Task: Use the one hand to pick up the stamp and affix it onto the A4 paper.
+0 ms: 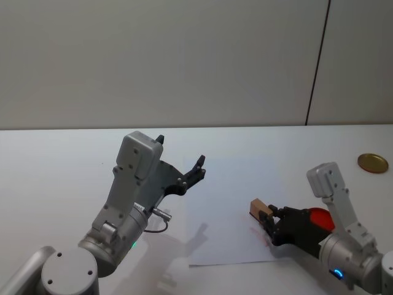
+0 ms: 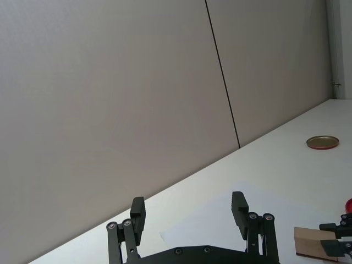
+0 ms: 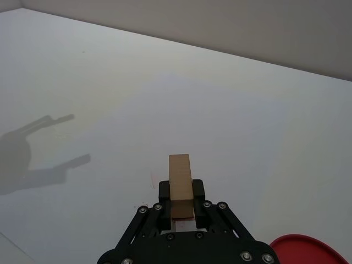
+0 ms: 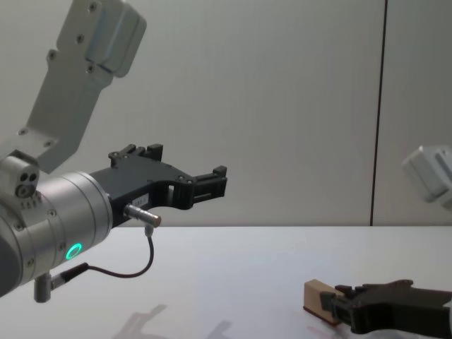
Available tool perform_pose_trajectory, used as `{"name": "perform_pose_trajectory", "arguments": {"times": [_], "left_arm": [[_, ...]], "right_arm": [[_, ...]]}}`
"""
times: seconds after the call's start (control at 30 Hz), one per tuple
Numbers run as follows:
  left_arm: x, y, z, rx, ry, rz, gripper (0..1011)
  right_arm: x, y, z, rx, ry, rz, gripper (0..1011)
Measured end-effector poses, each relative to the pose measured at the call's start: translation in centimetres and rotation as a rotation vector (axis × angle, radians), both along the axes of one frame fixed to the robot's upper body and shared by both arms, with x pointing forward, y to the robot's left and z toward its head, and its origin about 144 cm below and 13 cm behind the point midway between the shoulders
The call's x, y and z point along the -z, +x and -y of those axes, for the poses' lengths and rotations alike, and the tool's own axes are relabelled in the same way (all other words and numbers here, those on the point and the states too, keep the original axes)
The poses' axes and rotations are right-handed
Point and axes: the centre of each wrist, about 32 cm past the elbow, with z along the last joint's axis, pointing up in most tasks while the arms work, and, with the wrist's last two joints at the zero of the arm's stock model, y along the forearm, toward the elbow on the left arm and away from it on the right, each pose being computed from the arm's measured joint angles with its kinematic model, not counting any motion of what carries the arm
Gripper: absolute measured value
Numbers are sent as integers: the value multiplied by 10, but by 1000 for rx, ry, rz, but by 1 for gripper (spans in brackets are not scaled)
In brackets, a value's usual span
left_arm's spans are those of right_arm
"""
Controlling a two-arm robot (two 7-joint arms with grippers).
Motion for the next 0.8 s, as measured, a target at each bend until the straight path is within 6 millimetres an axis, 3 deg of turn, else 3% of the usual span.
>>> {"name": "perform_pose_trajectory", "arguments": {"times": [0.4,0.8], "left_arm": [[0,0,0,0,0,0,993],[0,0,0,0,0,0,993]], "right_arm": [[-6,1,3,2,12,13,216],[-26,-1,19,51,55,125,216]]}}
